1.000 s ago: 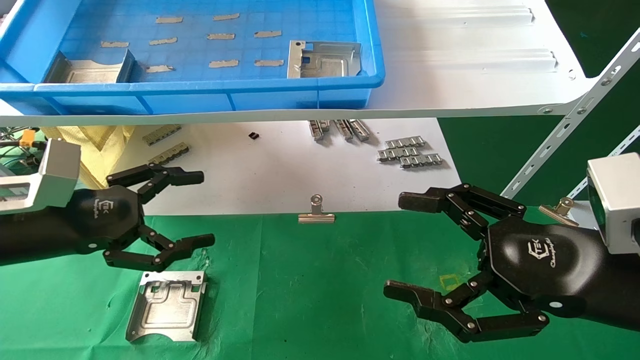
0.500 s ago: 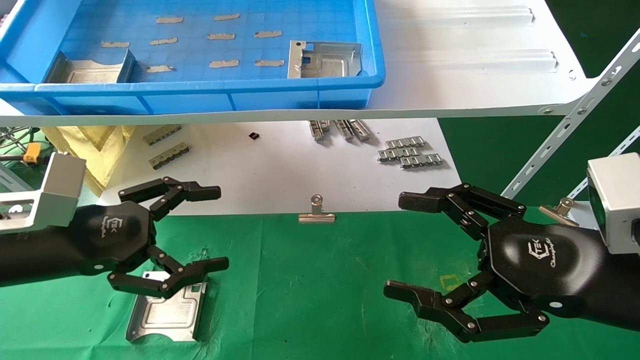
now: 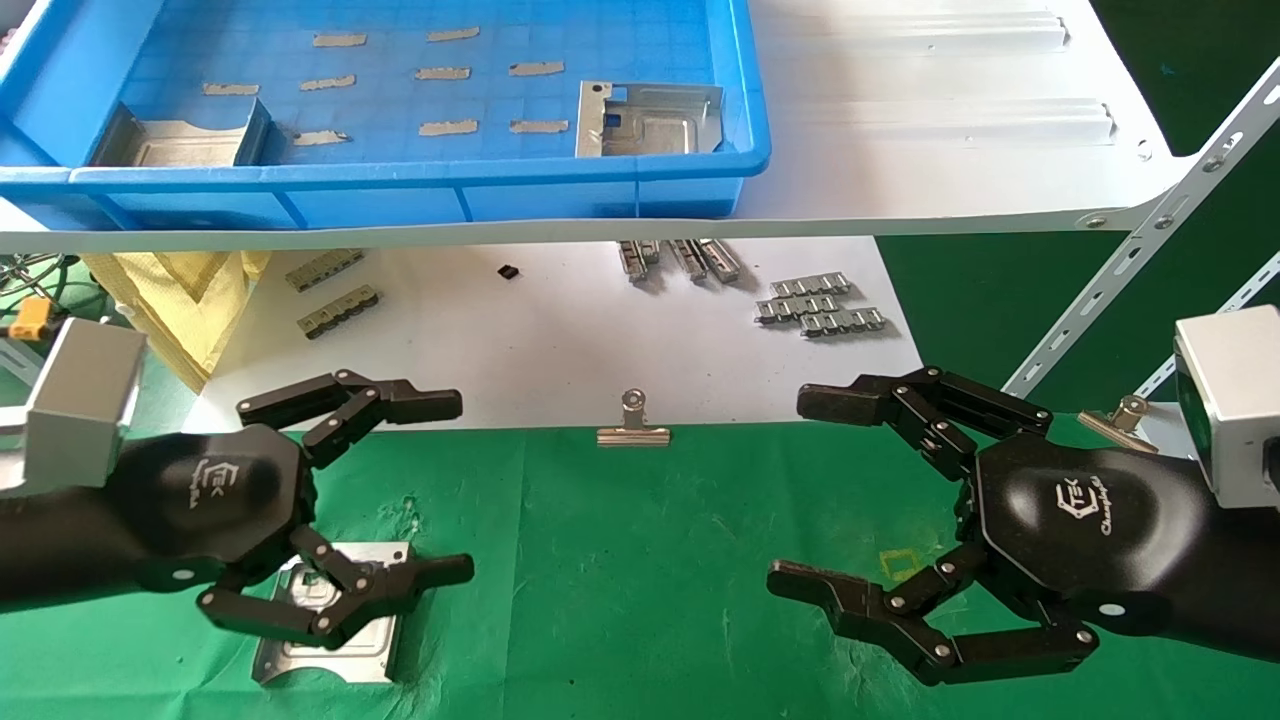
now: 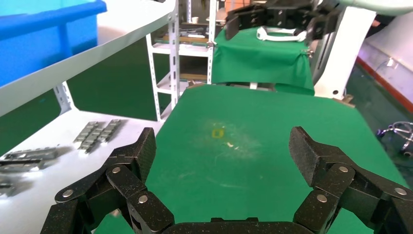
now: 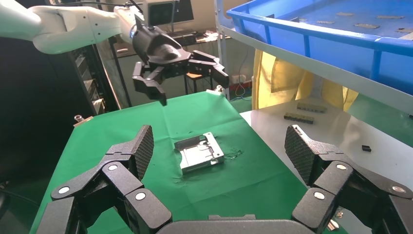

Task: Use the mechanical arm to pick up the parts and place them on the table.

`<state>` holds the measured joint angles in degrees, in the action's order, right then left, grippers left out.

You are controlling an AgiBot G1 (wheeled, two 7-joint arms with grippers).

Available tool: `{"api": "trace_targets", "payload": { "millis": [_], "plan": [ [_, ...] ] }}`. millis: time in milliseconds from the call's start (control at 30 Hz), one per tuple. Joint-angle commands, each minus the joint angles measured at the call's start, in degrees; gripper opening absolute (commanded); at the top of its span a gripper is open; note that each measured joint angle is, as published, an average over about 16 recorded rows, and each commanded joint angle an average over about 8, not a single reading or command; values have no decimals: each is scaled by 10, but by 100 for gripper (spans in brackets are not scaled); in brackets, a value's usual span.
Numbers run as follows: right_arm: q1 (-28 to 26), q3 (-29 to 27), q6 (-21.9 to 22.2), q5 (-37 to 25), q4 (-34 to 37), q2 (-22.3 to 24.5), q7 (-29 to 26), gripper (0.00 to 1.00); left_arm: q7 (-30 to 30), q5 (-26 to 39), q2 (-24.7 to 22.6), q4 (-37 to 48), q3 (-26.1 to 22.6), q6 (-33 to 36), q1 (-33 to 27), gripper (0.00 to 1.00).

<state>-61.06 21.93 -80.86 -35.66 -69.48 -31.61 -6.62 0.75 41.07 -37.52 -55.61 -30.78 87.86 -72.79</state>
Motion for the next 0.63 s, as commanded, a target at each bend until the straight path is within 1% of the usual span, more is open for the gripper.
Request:
{"api": "trace_targets", "payload": {
  "millis": [33, 533, 633],
  "plan": [
    [0, 0, 0, 0, 0, 0, 0, 100, -11, 1, 2, -18, 14, -2, 11, 100],
    [0, 0, 0, 0, 0, 0, 0, 100, -96, 7, 21, -150, 123, -18, 93, 100],
    [0, 0, 0, 0, 0, 0, 0, 100, -104, 7, 23, -162, 133, -20, 101, 100]
  ]
}}
